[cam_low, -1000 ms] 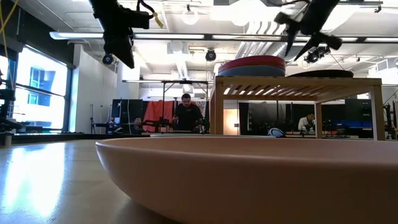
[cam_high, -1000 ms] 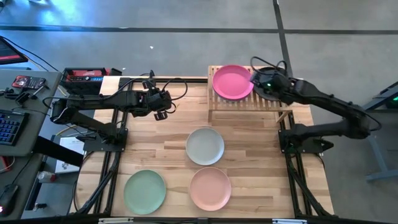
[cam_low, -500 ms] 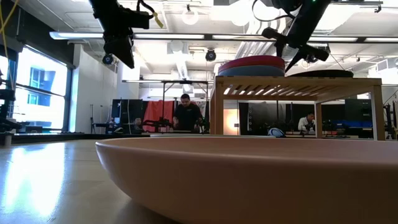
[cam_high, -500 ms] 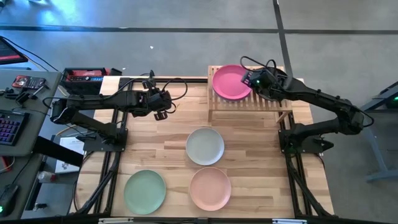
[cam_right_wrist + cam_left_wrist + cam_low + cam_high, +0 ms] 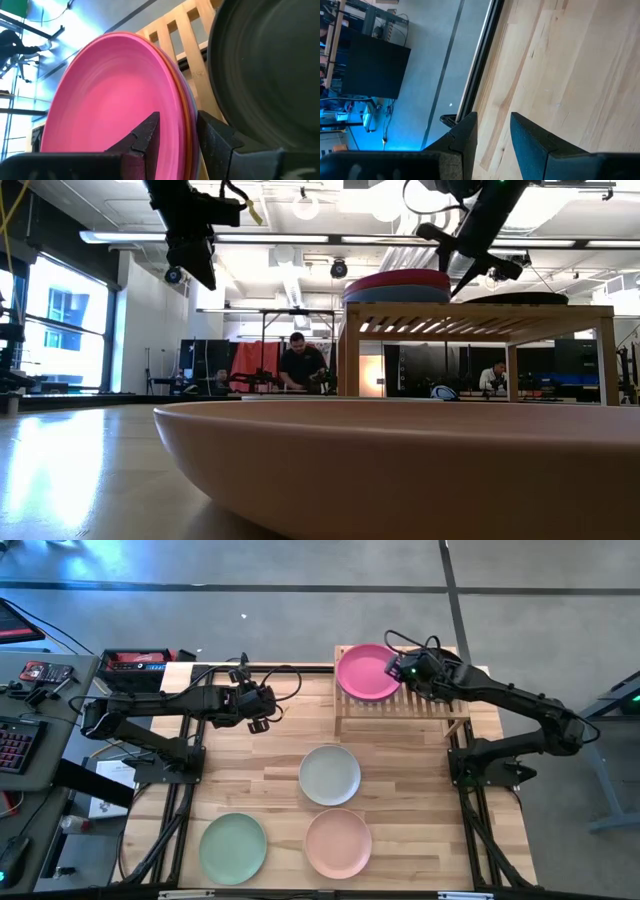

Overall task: Place and stack plates onto a shelf
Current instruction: Adjust the stacked colored plates on the shelf, then stack the brown plate on top of the black plate on the shelf

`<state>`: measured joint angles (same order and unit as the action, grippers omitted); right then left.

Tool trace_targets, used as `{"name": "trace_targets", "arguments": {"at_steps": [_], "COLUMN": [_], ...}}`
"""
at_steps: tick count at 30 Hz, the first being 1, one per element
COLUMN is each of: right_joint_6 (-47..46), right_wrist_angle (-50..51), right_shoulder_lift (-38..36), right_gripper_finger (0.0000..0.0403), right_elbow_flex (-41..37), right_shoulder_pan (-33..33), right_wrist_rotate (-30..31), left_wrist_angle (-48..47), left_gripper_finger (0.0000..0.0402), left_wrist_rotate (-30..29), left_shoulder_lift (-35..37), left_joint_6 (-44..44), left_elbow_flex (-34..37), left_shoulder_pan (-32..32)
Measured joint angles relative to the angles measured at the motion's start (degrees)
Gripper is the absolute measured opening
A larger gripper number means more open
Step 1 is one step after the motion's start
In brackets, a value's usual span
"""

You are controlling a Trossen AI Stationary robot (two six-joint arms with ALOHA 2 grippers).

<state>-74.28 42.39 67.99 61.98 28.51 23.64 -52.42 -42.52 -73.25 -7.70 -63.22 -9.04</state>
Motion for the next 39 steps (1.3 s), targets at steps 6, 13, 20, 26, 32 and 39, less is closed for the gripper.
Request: {"name": "trace_targets", "arguments": {"at_steps": [6,13,20,26,32,39], "right_joint_6": [1.1,2.6,7.3,17.0,20.9,17.8], "right_wrist_angle": [-0.4,-0.2,-1.6,-13.4,-22.3,-22.6], "right_shoulder_lift": [0.1,-2.4,-7.3,-8.4,-8.4,-6.5], "right_gripper_finger": [0.0110,0.0110,0.0110,0.0110,0.0110,0.0110], "right_elbow_flex": [0.0,0.0,0.0,0.0,0.0,0.0], "right_shoulder_pan": [0.0,0.0,-0.1,-3.3,-11.7,-25.5], "right_wrist_rotate": [1.0,3.0,2.3,-7.2,-14.5,-14.3], "left_wrist_angle": [0.0,-0.1,-0.3,-0.3,-0.5,-0.5], "left_gripper_finger": [0.0106,0.0106,0.0106,0.0106,0.0106,0.0106], "left_wrist_rotate": [0.0,0.0,2.5,9.7,15.7,23.1], "left_shoulder_lift": [0.0,0.0,0.0,0.0,0.0,0.0], "left_joint_6": [0.0,0.0,0.1,0.2,1.5,3.2], "left_elbow_flex": [0.0,0.0,0.0,0.0,0.0,0.0], "left_shoulder_pan": [0.0,0.0,0.0,0.0,0.0,0.0]}}
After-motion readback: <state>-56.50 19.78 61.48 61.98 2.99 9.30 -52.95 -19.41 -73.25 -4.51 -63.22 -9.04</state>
